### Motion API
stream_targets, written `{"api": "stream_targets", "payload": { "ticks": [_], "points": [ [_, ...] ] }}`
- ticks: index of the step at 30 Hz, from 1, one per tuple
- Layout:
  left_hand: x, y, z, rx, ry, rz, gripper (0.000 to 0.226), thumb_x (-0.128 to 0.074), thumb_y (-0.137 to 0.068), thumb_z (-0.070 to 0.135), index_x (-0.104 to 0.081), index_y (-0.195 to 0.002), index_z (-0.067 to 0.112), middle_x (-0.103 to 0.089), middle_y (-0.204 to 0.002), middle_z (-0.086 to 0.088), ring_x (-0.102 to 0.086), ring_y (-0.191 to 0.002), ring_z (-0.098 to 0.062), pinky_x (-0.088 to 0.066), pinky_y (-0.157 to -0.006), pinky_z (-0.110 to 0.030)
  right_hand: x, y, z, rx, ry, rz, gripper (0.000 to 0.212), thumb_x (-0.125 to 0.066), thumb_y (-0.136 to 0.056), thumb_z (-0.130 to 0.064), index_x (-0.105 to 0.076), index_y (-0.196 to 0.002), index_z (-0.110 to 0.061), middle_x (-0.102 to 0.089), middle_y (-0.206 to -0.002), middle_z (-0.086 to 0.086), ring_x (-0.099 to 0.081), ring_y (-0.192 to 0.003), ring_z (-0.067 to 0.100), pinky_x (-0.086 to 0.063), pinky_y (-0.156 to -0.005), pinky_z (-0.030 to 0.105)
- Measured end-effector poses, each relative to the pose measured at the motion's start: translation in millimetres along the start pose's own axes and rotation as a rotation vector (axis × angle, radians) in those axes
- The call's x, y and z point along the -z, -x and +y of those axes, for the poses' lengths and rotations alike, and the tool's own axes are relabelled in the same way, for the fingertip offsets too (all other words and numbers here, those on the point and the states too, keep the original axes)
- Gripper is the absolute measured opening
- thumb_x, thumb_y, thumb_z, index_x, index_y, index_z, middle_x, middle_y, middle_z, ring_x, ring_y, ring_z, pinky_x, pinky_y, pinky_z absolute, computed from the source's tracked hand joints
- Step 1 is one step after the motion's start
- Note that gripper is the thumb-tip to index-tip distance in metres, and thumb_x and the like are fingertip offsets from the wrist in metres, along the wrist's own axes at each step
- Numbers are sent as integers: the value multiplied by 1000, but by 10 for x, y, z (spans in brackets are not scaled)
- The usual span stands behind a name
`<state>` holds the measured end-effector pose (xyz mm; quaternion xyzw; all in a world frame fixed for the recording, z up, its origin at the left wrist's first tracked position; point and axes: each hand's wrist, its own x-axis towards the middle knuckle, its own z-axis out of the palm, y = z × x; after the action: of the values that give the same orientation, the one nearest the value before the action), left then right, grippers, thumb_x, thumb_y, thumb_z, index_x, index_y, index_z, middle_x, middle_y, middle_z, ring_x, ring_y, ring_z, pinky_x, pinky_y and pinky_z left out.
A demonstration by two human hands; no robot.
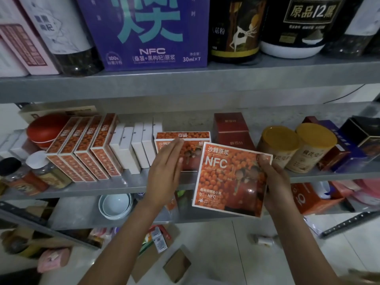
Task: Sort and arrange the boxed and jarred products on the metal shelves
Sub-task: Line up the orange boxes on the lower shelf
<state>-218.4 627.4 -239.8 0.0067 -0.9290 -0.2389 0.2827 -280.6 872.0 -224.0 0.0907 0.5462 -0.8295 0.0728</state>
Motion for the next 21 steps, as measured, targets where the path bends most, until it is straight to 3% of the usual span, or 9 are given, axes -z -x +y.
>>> {"api": "stream_targets", "payload": {
  "ticks": [4,7,10,12,14,18,21],
  "points": [
    [112,310,338,497,687,-196,50,-31,-94,68,-58,-121,35,-71,-109,15,-67,-103,-8,-53,-83,-19,-72,52,82,-67,28,1,11,-65,-89,-22,-68,-90,-12,-75,-83,9,-73,-71,23,-60,-60,35],
    [29,435,447,669,870,-338,32,-47,-88,52,-54,-116,36,-71,-95,23,-70,-89,1,-51,-66,-10,-144,91,140,-147,46,-16,10,-61,-93,-18,-68,-93,-11,-72,-93,15,-70,-77,28,-57,-74,41],
    [0,503,422,736,888,-279,10,-52,-96,30,-56,-105,33,-72,-82,24,-70,-75,3,-50,-58,-9,-196,104,161,-257,56,-63,27,-59,-94,-20,-64,-116,-4,-67,-112,22,-65,-97,37,-52,-86,44],
    [10,549,377,785,874,-260,13,-48,-100,29,-61,-101,31,-74,-80,19,-71,-72,-2,-50,-57,-11,-189,115,178,-313,42,-121,38,-60,-90,-21,-61,-124,-4,-67,-114,22,-66,-96,34,-52,-85,42],
    [5,596,326,893,897,-265,21,-47,-100,33,-66,-98,25,-76,-82,8,-73,-73,-10,-53,-59,-17,-168,139,206,-367,10,-197,38,-62,-84,-21,-65,-120,-8,-70,-109,20,-69,-92,32,-53,-84,44],
    [33,646,314,1076,918,-318,29,-47,-100,36,-68,-94,18,-77,-83,-1,-73,-71,-13,-53,-60,-21,-140,156,327,-429,-58,-225,48,-58,-90,-16,-50,-138,-13,-62,-126,24,-59,-117,42,-41,-103,63],
    [103,608,357,1088,907,-323,30,-44,-101,37,-66,-90,19,-76,-75,4,-71,-62,-5,-49,-50,-12,-184,188,371,-421,-58,-210,48,-61,-82,-14,-56,-129,-7,-68,-108,24,-67,-99,39,-51,-92,59]
  ]
}}
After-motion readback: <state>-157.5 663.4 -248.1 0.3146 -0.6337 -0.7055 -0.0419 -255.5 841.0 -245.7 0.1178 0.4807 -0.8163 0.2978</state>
